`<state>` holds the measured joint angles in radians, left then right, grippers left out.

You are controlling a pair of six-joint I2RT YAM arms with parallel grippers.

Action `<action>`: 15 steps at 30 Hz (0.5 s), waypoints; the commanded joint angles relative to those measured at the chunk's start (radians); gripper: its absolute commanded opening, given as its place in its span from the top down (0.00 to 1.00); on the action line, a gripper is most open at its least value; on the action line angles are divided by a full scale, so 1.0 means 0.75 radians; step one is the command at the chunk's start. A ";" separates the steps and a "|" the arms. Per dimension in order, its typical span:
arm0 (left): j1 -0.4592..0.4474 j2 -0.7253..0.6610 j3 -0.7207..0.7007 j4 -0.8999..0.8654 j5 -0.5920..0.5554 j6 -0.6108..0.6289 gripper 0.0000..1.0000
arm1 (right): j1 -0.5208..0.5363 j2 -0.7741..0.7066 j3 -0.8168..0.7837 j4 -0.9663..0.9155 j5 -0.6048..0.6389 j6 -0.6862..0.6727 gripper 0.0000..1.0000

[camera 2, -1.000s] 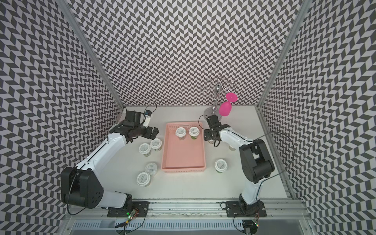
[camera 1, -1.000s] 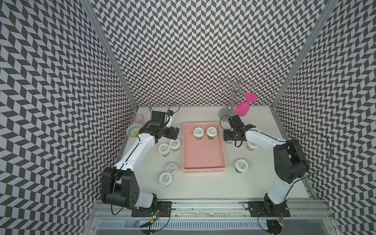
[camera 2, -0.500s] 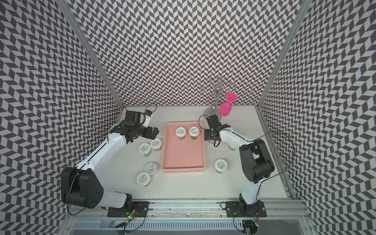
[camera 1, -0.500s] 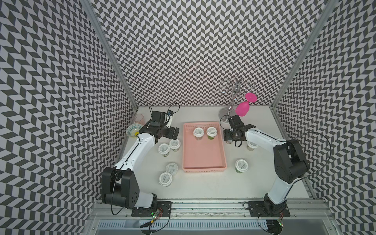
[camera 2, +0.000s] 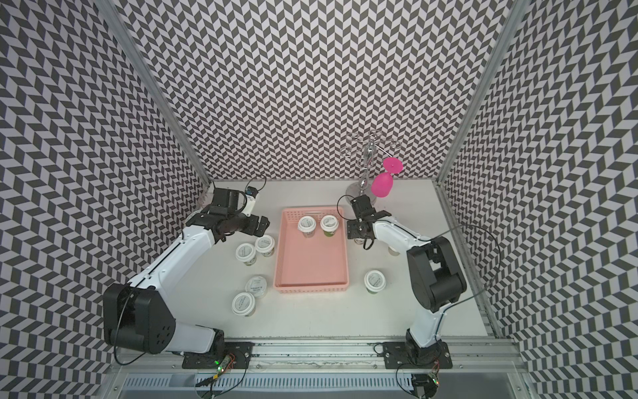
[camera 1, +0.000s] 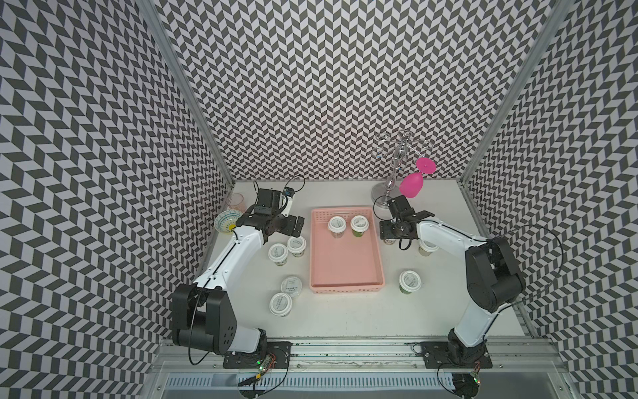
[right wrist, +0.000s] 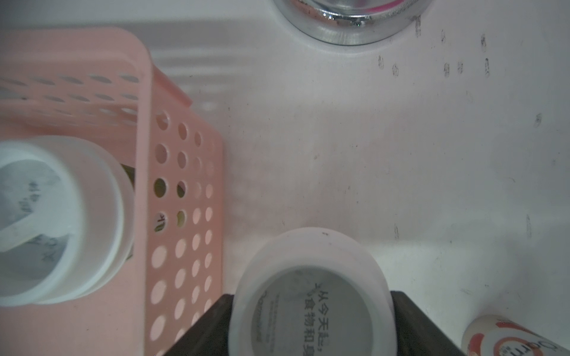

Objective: Put the yogurt in the basket
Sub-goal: Pick up the yogurt from the center of the board.

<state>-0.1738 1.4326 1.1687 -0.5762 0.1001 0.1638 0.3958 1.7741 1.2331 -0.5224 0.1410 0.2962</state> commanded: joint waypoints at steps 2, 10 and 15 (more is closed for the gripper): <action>0.009 -0.003 -0.008 0.025 0.018 0.001 0.00 | -0.003 -0.068 0.006 -0.009 0.013 0.002 0.23; 0.011 -0.013 -0.008 0.024 0.019 0.000 0.00 | 0.016 -0.137 0.006 -0.059 0.025 0.008 0.23; 0.011 -0.026 -0.008 0.022 0.026 -0.002 0.00 | 0.034 -0.195 0.011 -0.110 0.046 0.012 0.23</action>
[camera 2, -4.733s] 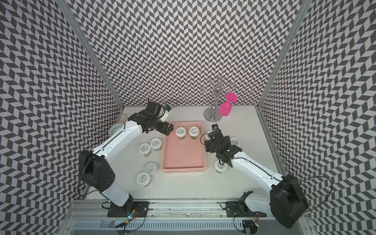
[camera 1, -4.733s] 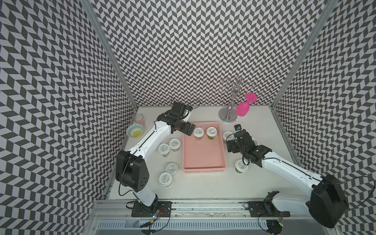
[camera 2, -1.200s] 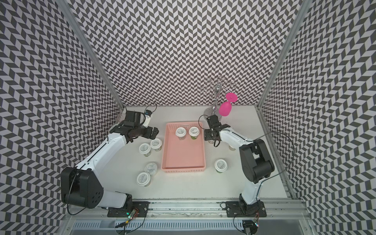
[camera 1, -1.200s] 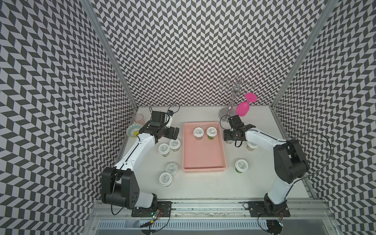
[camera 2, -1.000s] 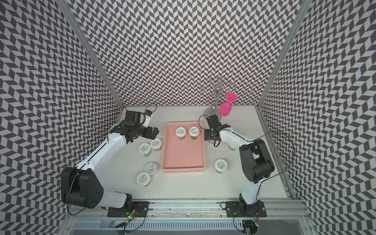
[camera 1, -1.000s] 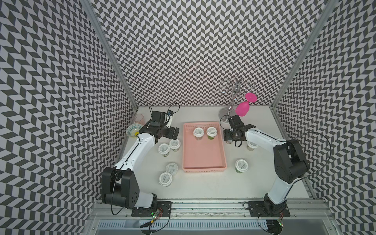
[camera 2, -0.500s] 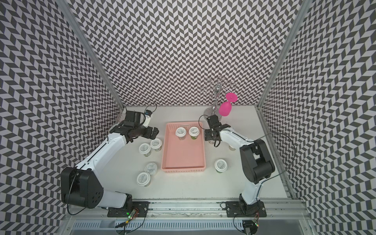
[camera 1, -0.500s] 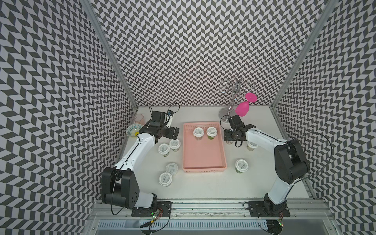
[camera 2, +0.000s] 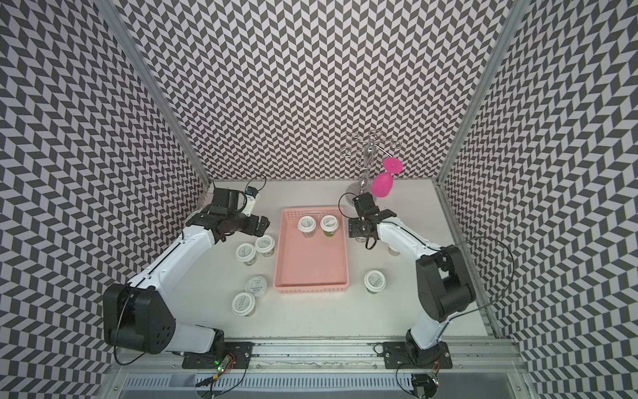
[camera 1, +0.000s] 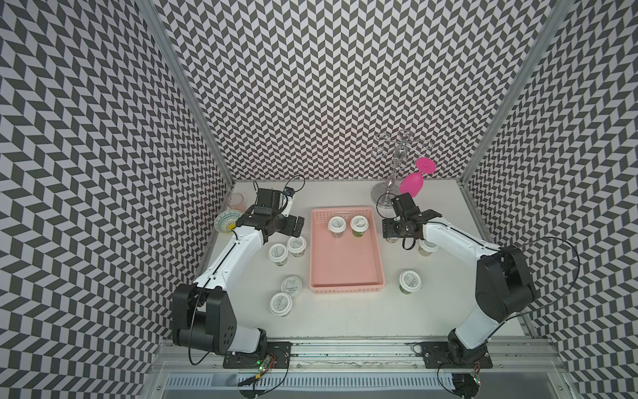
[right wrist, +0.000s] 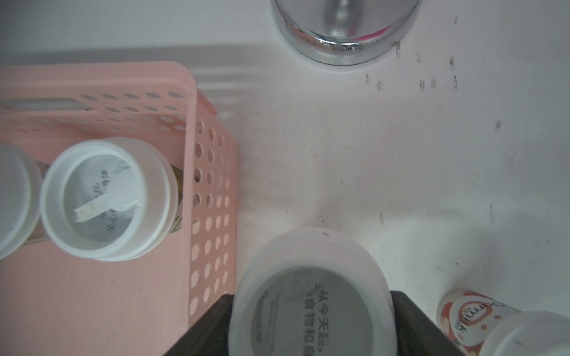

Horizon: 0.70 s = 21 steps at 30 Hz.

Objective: Put the yogurt in the basket
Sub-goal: Pick up the yogurt from the center of the board, then place the yogurt in the basket.

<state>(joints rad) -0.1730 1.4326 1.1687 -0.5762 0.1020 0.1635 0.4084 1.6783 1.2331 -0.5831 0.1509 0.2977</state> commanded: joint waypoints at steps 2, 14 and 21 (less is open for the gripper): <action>0.010 -0.030 -0.009 0.023 0.026 -0.002 0.00 | 0.027 -0.090 0.019 -0.055 0.040 0.010 0.23; 0.020 -0.055 -0.014 0.024 0.038 -0.005 0.00 | 0.154 -0.153 0.141 -0.206 0.059 0.043 0.23; 0.023 -0.051 -0.013 0.025 0.044 -0.007 0.00 | 0.287 -0.108 0.270 -0.270 0.081 0.085 0.23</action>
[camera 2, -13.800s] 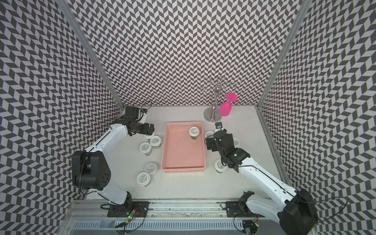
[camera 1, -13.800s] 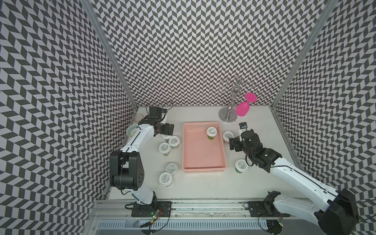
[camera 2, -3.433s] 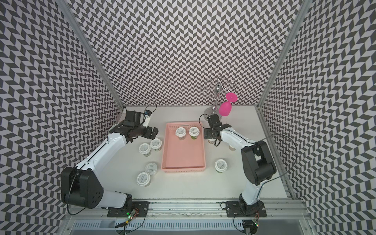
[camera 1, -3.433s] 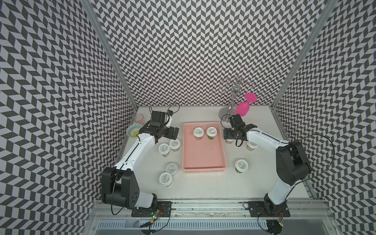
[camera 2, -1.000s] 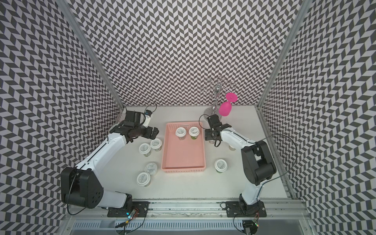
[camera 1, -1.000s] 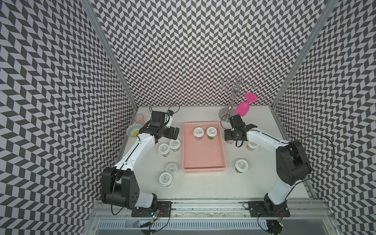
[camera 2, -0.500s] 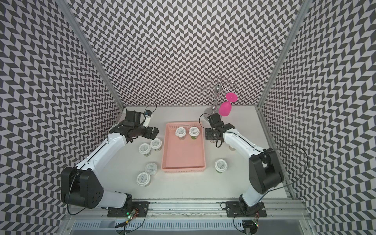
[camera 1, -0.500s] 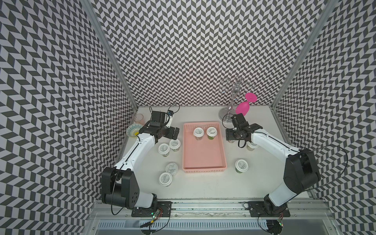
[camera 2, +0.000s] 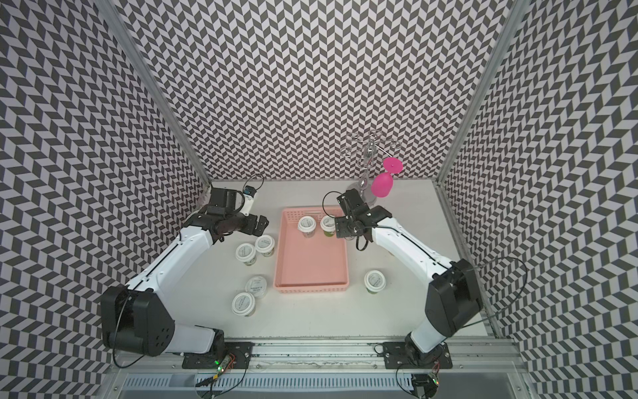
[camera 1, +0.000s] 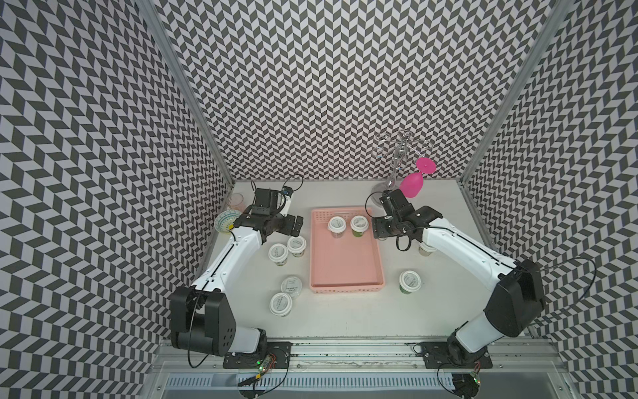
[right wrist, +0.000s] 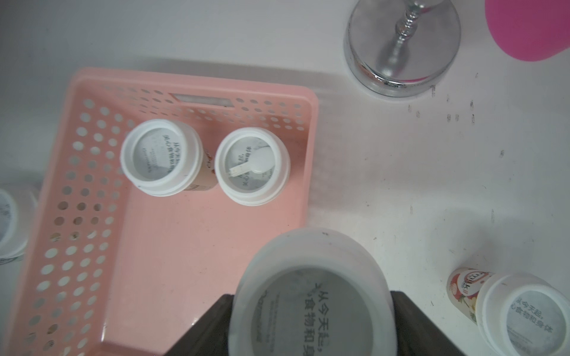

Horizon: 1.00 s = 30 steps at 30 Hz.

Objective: Put the yogurt in the basket
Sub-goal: Place the yogurt in the basket.

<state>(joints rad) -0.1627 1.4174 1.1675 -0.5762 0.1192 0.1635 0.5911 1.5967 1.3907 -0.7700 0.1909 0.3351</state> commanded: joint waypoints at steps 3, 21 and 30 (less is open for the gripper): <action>0.011 -0.032 -0.013 0.026 0.023 -0.007 0.00 | 0.091 0.031 0.098 -0.025 0.021 0.045 0.23; 0.020 -0.027 -0.018 0.028 0.023 -0.007 0.00 | 0.187 0.214 0.075 0.089 -0.036 0.062 0.23; 0.025 -0.031 -0.019 0.030 0.028 -0.008 0.00 | 0.187 0.292 0.072 0.138 -0.018 0.041 0.23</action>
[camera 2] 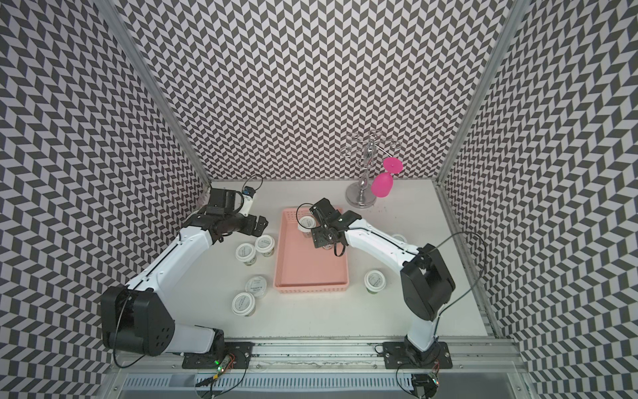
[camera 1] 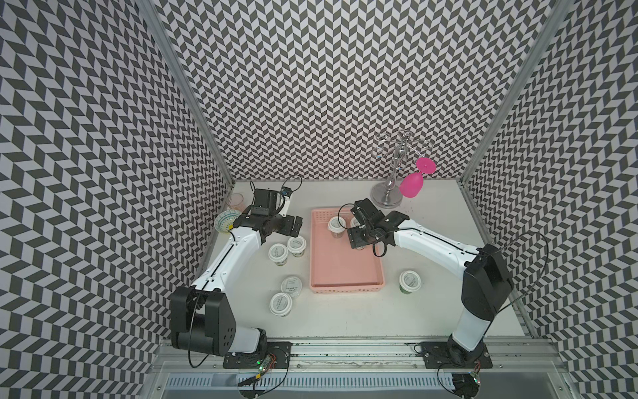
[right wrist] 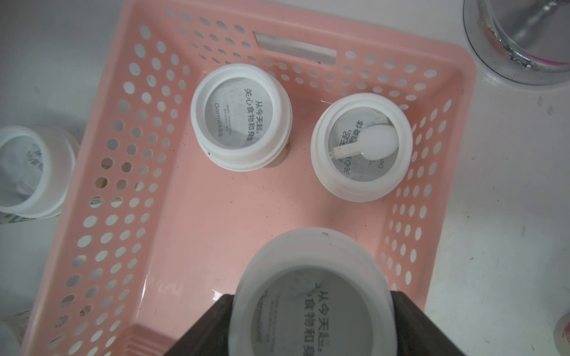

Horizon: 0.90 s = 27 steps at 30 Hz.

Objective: Put the yogurt in the basket
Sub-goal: Place the yogurt in the basket.

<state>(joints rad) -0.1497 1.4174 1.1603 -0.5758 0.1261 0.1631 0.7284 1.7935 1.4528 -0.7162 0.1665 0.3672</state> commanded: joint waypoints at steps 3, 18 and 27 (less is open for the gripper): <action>0.008 -0.032 -0.010 0.029 0.019 -0.007 0.00 | 0.002 0.058 -0.007 0.073 0.026 -0.002 0.23; 0.013 -0.024 -0.013 0.031 0.020 -0.007 0.00 | -0.051 0.128 -0.015 0.128 0.033 -0.032 0.23; 0.013 -0.018 -0.014 0.031 0.023 -0.007 0.00 | -0.067 0.157 -0.043 0.174 0.009 -0.033 0.23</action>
<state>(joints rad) -0.1467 1.4174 1.1576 -0.5758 0.1265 0.1631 0.6838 1.8938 1.4342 -0.6357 0.1814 0.3481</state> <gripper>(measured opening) 0.992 0.773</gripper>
